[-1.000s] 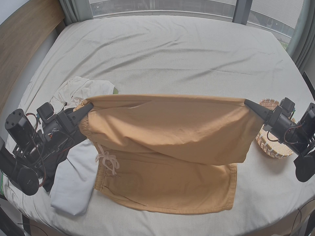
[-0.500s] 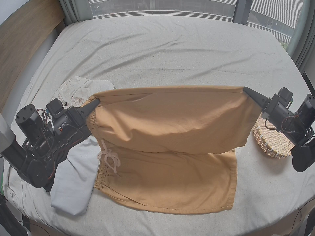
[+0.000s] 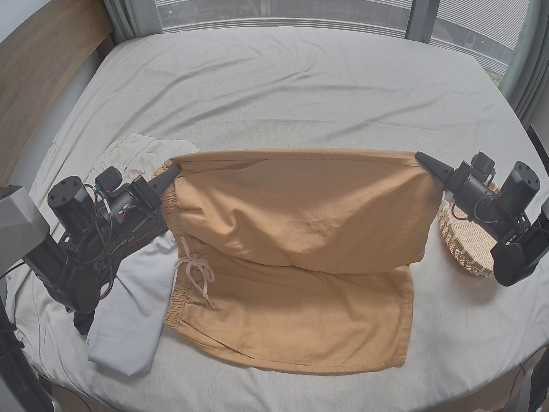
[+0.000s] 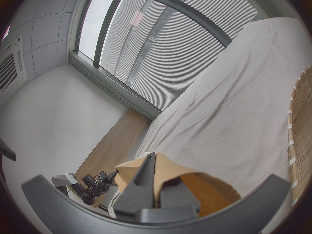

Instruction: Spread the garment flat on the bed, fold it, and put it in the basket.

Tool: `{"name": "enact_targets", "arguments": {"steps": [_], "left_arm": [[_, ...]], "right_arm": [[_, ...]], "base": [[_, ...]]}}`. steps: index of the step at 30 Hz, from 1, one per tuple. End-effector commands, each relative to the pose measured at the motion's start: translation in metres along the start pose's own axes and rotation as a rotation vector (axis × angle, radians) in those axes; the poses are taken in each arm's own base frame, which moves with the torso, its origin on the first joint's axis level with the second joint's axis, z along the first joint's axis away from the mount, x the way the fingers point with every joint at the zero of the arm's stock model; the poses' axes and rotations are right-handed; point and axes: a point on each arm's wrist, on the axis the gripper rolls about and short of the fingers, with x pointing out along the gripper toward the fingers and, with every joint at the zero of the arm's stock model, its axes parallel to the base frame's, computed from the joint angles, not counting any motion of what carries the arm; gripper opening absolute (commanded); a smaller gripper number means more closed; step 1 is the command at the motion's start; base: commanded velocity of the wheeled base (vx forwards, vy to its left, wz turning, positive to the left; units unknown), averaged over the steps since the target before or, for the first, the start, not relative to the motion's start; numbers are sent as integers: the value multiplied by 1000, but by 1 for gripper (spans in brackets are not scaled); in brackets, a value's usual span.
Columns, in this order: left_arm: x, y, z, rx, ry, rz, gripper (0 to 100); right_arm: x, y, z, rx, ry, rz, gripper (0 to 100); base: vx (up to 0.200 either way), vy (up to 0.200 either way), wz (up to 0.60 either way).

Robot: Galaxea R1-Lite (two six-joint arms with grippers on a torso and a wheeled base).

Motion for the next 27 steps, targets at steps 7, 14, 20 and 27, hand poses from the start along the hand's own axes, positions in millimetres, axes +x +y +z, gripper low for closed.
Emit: {"name": "enact_targets", "arguments": {"steps": [7, 14, 20, 27], "left_arm": [[29, 19, -4, 10, -44, 1, 0], [45, 36, -13, 9, -61, 18, 0], [56, 47, -16, 12, -72, 14, 0], [64, 52, -13, 17, -89, 9, 100]], "right_arm": [[22, -23, -5, -1, 1, 9, 0], [36, -38, -4, -14, -13, 22, 0], [45, -48, -4, -26, -27, 30, 0], [54, -60, -6, -33, -32, 37, 0]], "base": [[0, 0, 0], [0, 0, 0], [0, 0, 0], [0, 0, 0]]}}
